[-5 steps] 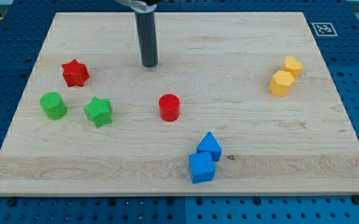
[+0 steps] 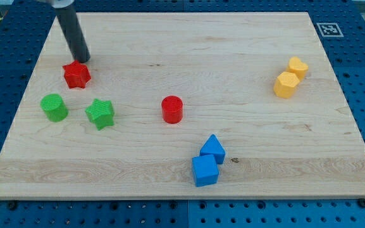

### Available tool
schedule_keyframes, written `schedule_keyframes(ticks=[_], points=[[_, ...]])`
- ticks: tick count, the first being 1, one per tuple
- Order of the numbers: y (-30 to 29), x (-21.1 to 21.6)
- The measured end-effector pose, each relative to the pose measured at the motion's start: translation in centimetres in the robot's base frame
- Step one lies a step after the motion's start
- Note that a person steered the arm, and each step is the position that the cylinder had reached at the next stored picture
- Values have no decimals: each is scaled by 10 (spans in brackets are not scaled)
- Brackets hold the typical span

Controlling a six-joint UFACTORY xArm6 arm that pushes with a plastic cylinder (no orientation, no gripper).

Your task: Push the red star above the green star

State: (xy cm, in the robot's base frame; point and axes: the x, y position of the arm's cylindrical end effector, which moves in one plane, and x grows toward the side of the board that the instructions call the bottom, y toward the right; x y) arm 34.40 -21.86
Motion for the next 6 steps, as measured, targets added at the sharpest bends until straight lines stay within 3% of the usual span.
schedule_keyframes(ticks=[3, 6], points=[[-34, 27], [52, 56]])
